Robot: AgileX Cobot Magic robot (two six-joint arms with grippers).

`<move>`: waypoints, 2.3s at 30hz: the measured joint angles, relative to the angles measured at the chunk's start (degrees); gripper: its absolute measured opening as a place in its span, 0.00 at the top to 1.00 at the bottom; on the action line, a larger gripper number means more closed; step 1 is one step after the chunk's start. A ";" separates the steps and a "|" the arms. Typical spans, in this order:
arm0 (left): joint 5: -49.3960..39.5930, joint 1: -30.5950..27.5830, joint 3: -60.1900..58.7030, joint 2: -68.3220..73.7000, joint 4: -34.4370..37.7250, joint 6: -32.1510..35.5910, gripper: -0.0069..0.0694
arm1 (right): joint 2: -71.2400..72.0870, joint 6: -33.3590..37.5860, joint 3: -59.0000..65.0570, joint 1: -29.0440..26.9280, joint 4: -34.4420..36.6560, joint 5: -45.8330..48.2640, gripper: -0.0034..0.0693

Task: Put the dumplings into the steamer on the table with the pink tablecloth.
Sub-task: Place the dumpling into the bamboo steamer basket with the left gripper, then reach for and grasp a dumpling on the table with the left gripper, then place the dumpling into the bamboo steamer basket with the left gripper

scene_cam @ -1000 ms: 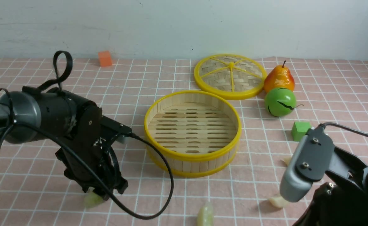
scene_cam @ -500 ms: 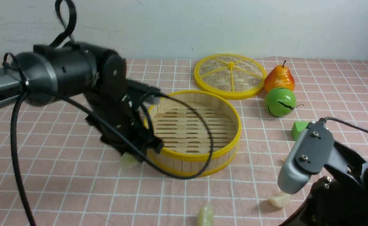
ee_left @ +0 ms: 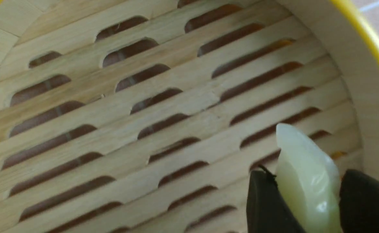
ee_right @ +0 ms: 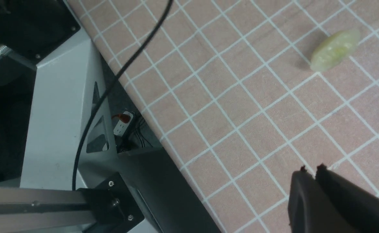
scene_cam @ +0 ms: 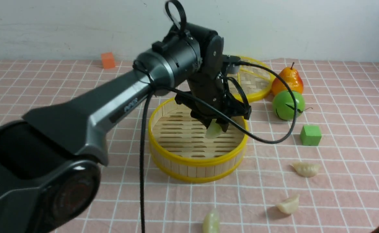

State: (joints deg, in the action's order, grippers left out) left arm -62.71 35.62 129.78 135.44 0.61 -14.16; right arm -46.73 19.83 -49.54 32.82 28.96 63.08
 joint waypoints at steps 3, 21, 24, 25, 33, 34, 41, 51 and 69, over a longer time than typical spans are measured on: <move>0.00 0.00 2.42 4.19 -0.98 -1.98 0.54 | 2.23 -1.77 0.00 0.00 -0.98 1.31 0.90; -7.53 -0.48 2.28 -9.59 -2.96 -2.67 0.22 | 3.16 -4.46 0.00 0.00 -7.03 -1.17 0.86; -8.01 -0.22 -0.61 -14.88 -2.25 -1.37 0.21 | 3.16 -4.46 0.00 0.00 -7.75 -1.24 0.86; -8.24 0.10 -3.17 -17.67 -2.00 -0.96 0.21 | 3.18 -4.46 0.00 0.00 -8.64 -1.19 0.86; -8.44 3.98 -28.50 -29.39 -1.31 -1.76 0.21 | 3.22 -4.46 0.00 0.00 -14.67 -0.61 0.85; -8.44 4.90 -31.07 -29.71 -1.31 -2.13 0.21 | 3.22 -4.46 0.00 0.00 -15.22 -0.61 0.85; 2.99 11.75 -48.76 -29.29 -0.61 -8.24 0.21 | 3.22 -4.51 0.00 0.00 -16.53 -2.09 0.84; 21.99 12.84 -55.46 -23.31 -2.42 -16.52 0.31 | 3.22 -4.51 0.00 0.00 -17.12 1.96 0.83; 9.30 6.44 -39.28 -28.43 -2.02 -4.59 0.59 | 3.22 -4.51 0.00 0.00 -17.59 2.88 0.80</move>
State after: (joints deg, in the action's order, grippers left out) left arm -53.41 42.06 90.50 107.01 -1.41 -18.75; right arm -43.51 15.32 -49.54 32.82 11.37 65.96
